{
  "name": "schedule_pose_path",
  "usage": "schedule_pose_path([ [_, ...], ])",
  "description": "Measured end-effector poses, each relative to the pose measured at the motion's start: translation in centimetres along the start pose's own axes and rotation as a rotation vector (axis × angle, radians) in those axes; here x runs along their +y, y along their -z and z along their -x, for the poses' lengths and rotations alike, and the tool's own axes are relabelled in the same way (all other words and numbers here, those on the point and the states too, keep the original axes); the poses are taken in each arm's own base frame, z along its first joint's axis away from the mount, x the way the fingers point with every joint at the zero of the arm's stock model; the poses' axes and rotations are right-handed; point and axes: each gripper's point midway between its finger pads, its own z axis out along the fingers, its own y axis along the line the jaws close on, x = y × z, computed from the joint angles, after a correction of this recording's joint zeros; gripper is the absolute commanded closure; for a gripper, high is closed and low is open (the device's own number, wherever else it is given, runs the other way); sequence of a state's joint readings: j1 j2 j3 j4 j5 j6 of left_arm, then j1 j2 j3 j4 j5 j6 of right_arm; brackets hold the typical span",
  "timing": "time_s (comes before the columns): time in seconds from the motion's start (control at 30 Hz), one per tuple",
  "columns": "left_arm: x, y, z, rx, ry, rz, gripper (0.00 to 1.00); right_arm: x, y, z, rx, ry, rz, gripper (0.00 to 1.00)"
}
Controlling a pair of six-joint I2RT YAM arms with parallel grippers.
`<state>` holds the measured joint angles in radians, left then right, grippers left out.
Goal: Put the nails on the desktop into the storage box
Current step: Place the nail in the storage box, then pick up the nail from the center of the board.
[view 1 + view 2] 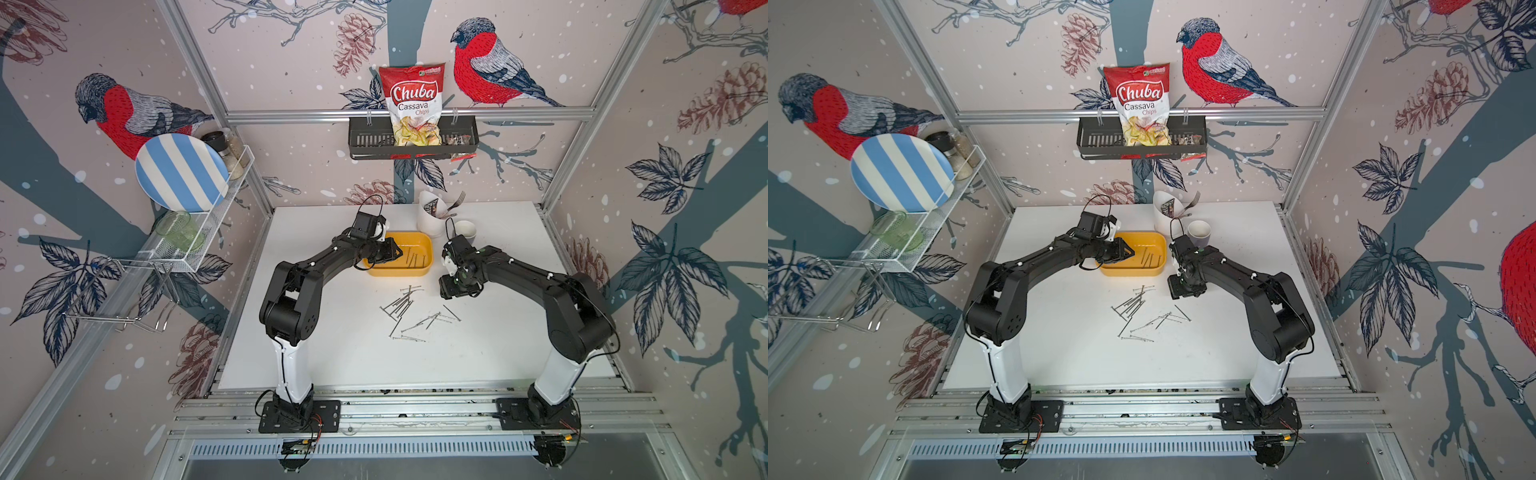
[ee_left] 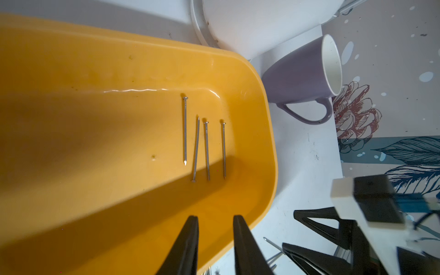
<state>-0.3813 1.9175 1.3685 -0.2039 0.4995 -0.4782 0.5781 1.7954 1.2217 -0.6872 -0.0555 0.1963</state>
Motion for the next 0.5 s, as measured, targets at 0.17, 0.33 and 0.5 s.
schedule_pose_path([
  [0.17,-0.1,1.6,-1.6,-0.013,0.039,-0.006,0.71,0.8,-1.2,-1.7,0.055,0.061,-0.041,0.42],
  [0.33,-0.1,2.4,-2.6,-0.012,0.054,-0.006,0.71,0.6,-1.7,-2.1,0.074,0.074,-0.072,0.44],
  [0.5,-0.1,2.8,-3.1,-0.009,0.06,-0.003,0.71,0.2,-1.8,-2.6,0.088,0.077,-0.096,0.47],
])
